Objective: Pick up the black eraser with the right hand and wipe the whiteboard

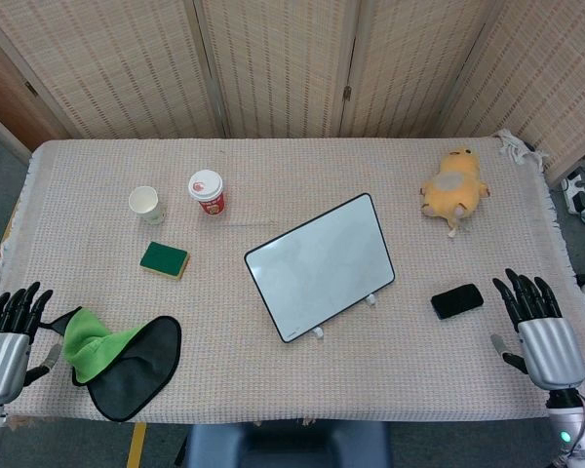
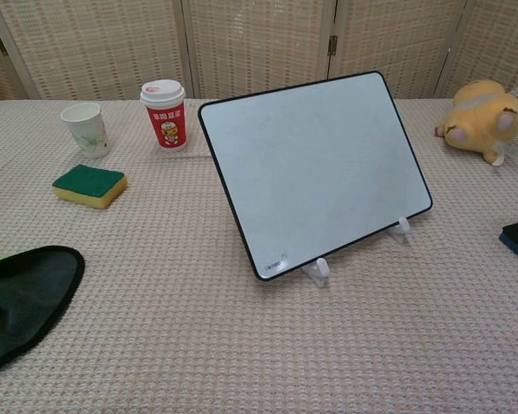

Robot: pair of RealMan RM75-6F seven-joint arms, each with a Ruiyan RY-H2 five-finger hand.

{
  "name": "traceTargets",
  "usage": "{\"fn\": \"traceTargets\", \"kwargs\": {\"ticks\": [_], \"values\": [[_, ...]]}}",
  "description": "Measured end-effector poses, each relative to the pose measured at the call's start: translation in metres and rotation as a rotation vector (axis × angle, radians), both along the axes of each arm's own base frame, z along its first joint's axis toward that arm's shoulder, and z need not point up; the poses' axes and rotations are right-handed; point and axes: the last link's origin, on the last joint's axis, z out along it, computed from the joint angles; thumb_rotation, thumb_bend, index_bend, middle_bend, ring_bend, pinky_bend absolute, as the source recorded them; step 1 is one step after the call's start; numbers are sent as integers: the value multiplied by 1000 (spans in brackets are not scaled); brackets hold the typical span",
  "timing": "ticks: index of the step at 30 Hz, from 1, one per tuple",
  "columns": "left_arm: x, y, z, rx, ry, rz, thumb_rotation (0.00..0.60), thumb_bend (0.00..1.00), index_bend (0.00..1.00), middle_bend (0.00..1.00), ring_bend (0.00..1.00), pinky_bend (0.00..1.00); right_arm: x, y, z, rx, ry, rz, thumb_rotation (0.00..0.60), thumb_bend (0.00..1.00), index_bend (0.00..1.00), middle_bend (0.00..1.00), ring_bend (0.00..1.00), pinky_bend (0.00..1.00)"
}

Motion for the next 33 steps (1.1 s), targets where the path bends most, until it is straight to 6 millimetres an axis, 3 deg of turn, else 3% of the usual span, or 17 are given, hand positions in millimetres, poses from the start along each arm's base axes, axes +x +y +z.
{"fn": "traceTargets", "kwargs": {"ticks": [6, 12, 19, 23, 33], "values": [[2, 0, -3, -11, 3, 2, 600, 351, 0, 0, 0, 0, -3, -4, -1, 5, 8, -20, 600, 340, 0, 0, 0, 0], [3, 4, -4, -9, -11, -1, 600, 351, 0, 0, 0, 0, -11, -22, -1, 46, 43, -45, 600, 340, 10, 0, 0, 0], [-3, 10, -3, -16, -16, 31, 600, 352, 0, 0, 0, 0, -12, -53, 7, 103, 210, -36, 600, 340, 266, 0, 0, 0], [-5, 12, -2, -11, -32, 45, 600, 352, 0, 0, 0, 0, -12, -70, 3, 163, 289, -33, 600, 340, 351, 0, 0, 0], [-10, 18, -3, -27, -29, 74, 600, 352, 0, 0, 0, 0, -27, -93, -19, 252, 406, -79, 600, 341, 300, 0, 0, 0]]}}
